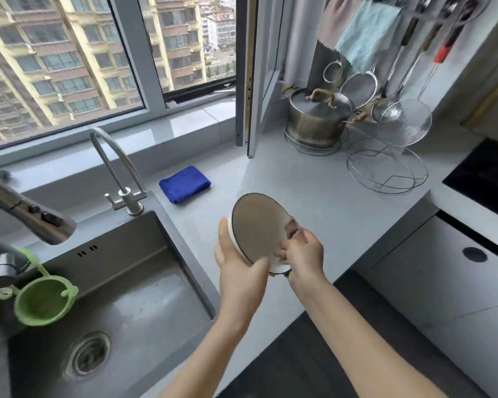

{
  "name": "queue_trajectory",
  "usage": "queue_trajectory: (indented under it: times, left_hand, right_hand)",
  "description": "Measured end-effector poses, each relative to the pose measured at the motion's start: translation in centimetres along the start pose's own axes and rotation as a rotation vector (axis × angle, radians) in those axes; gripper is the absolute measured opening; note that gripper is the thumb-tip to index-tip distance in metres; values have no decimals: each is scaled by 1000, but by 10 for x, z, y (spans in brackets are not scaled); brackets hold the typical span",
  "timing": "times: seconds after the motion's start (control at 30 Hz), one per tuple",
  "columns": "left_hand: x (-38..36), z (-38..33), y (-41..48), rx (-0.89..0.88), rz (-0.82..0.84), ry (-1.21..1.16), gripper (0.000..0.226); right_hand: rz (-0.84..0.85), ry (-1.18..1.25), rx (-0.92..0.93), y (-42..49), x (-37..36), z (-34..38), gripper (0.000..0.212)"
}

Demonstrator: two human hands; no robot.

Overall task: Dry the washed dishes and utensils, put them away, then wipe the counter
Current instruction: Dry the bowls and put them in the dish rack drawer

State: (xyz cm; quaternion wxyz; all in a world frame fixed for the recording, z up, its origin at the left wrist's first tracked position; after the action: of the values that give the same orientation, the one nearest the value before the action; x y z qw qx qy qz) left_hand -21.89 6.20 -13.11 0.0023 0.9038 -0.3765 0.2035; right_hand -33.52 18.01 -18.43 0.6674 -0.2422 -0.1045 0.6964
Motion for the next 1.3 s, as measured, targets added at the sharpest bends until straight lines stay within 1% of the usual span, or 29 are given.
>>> queue_trajectory:
  times: [0.07,0.13,0.2,0.27,0.33,0.37,0.4,0.43,0.47,0.5,0.57,0.6,0.63,0.67,0.7,0.77,0.83,0.9,1.07,1.13,1.2,1.27,1.3]
  left_hand:
    - [-24,6,-13,69,-95,-171,89]
    - [-44,2,-21,94,-56,-268,91]
    - [-64,-5,-26,124,87,-255,81]
    - [-93,-11,-39,221,294,-186,74]
    - [-122,-12,-56,317,511,-104,70]
    - [-139,-12,-68,366,581,-112,69]
    - [-155,-11,-80,419,612,-150,66]
    - [-169,-11,-93,468,621,-202,61]
    - [-181,-9,-104,512,621,-246,56]
    - [-190,-7,-114,551,609,-292,55]
    - [-205,-4,-137,631,576,-428,52]
    - [-210,-3,-146,653,553,-490,49]
    - [-214,-3,-153,652,531,-500,46]
    - [-217,-5,-160,635,517,-462,42]
    - [-219,-5,-165,619,496,-404,38]
    - [-223,-3,-178,594,447,-280,33]
    - [-229,-2,-192,569,424,-219,33]
    - [-237,-1,-209,522,421,-181,37]
    - [-247,-2,-261,393,398,-106,49]
    - [-250,5,-284,368,385,-86,60]
    - [-258,13,-306,362,399,-118,60]
    - [-267,15,-324,353,422,-136,59]
    - [-274,13,-332,338,442,-115,58]
  right_hand:
    - [-12,62,-19,-6,21,-1,32]
    - [54,21,44,-4,45,18,34]
    - [181,-117,138,8,66,53,37]
    - [425,-282,172,17,77,88,42]
    - [688,-484,68,13,79,95,42]
    - [793,-594,-3,8,86,96,40]
    - [871,-645,-94,6,98,95,36]
    - [917,-634,-185,4,112,94,30]
    - [938,-548,-288,2,124,94,23]
    - [917,-417,-400,-2,137,94,22]
    - [802,-80,-584,2,167,86,49]
    - [767,33,-625,3,180,80,54]
    - [730,98,-640,1,192,75,49]
    - [686,130,-639,1,204,67,42]
    - [624,163,-642,1,217,59,39]
    - [524,187,-599,7,244,47,46]
    - [490,219,-614,-2,270,40,52]
    - [473,240,-636,-17,294,35,51]
    - [409,277,-640,-62,357,16,35]
    - [349,302,-650,-84,391,1,36]
    - [285,315,-663,-107,430,-12,34]
    - [226,305,-623,-125,472,-13,34]
    - [166,297,-533,-129,496,-5,32]
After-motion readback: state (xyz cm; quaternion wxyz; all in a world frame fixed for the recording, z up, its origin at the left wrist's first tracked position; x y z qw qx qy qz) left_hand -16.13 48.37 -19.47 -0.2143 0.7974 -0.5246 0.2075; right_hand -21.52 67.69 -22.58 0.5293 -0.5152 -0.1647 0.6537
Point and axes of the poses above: each hand's wrist, its own y-axis towards the middle knuckle, its own x-axis out of the back of the hand, z = x × y, the point moved 10 cm from there along y, towards the middle knuckle, and after that the axes turned 13 degrees about y, right-handed, at the moved point
